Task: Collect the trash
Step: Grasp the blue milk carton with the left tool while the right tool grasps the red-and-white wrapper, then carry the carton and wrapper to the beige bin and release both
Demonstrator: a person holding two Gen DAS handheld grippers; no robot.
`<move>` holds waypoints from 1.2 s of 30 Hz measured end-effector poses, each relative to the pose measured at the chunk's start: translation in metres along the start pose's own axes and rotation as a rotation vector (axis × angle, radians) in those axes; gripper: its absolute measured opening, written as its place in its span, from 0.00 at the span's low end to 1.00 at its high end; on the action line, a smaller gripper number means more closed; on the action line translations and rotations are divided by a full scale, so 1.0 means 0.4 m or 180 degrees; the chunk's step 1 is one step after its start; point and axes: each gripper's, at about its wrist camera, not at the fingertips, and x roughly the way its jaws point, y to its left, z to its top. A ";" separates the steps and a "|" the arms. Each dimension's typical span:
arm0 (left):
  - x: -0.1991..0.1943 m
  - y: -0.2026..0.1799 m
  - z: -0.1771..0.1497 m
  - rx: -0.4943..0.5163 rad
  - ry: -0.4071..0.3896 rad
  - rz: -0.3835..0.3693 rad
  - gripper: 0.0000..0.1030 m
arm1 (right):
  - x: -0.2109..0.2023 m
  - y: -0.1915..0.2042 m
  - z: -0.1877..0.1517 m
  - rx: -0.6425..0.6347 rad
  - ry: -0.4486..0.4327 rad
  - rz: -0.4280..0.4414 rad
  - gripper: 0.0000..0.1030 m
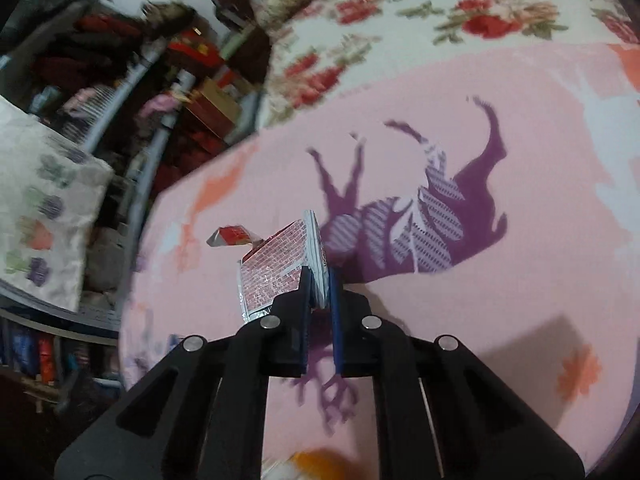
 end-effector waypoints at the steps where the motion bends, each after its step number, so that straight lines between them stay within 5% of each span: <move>1: -0.015 0.002 0.005 -0.0044 -0.0011 -0.0063 0.49 | -0.034 0.002 -0.006 -0.0012 -0.0062 0.0057 0.11; 5: -0.074 -0.044 0.044 -0.0085 -0.0075 -0.0326 0.49 | -0.170 -0.013 -0.035 -0.0044 -0.0313 0.0226 0.11; 9: -0.098 -0.209 0.092 0.0261 -0.0057 -0.0631 0.49 | -0.372 -0.126 -0.086 0.0112 -0.0779 0.0225 0.11; 15: -0.019 -0.605 0.129 0.0920 0.0356 -0.1344 0.49 | -0.747 -0.416 -0.265 0.0571 -0.1738 -0.0386 0.11; 18: 0.041 -0.846 0.118 0.1319 0.0573 -0.1672 0.49 | -0.925 -0.578 -0.405 0.0914 -0.2136 -0.0973 0.11; 22: 0.146 -1.140 0.076 0.1635 0.0975 -0.2025 0.50 | -1.021 -0.731 -0.537 0.1295 -0.2248 -0.1395 0.11; 28: 0.305 -1.418 -0.009 0.1711 0.1378 -0.2014 0.51 | -1.018 -0.867 -0.613 0.1539 -0.2158 -0.1624 0.14; 30: 0.340 -1.474 -0.035 0.1737 0.1428 -0.1923 0.75 | -1.006 -0.891 -0.603 0.1585 -0.2125 -0.1640 0.16; 32: 0.372 -1.495 -0.050 0.1708 0.1421 -0.1726 0.78 | -1.010 -0.908 -0.606 0.1651 -0.2180 -0.1552 0.40; 33: 0.380 -1.497 -0.052 0.1679 0.1437 -0.1720 0.78 | -1.008 -0.905 -0.596 0.1659 -0.2251 -0.1553 0.76; 34: 0.381 -1.488 -0.051 0.1656 0.1440 -0.1737 0.78 | -1.011 -0.895 -0.600 0.1630 -0.2408 -0.1592 0.85; 36: 0.363 -1.453 -0.040 0.1590 0.1406 -0.1785 0.78 | -1.015 -0.873 -0.604 0.1528 -0.2522 -0.1672 0.81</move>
